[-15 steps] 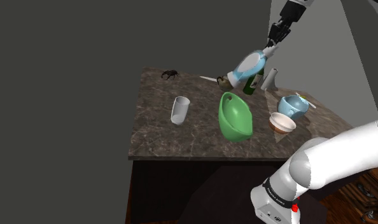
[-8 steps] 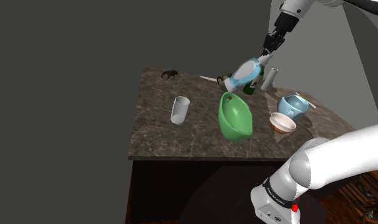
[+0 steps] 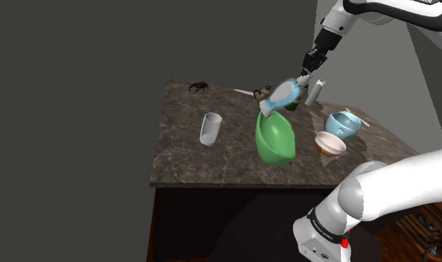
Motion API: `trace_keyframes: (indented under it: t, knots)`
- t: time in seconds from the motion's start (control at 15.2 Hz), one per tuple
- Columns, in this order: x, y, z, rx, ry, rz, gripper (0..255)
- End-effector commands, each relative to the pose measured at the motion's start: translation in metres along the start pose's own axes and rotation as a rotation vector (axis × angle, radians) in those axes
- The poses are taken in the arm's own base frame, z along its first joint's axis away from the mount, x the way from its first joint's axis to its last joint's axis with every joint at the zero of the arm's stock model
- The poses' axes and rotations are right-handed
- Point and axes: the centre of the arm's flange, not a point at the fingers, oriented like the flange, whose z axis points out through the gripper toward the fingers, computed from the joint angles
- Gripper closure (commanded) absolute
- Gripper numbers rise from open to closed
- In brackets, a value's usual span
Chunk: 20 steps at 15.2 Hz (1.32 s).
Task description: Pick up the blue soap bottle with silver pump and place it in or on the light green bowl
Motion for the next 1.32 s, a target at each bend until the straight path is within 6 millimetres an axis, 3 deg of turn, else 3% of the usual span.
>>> trace_keyframes:
  t: [0.0,0.2,0.66,0.73,1.06,1.25]
  knots:
    - [-0.001,0.001,0.010,0.000,0.001,0.000,255]
    - [-0.002,0.002,0.026,0.000,0.001,0.000,255]
    - [-0.002,0.002,0.026,0.000,0.001,0.000,255]
    - [-0.002,0.002,0.026,0.000,0.001,0.000,0]
    - [-0.002,0.002,0.026,0.000,0.001,0.000,0]
    - [-0.002,0.002,-0.014,0.000,0.001,0.000,0]
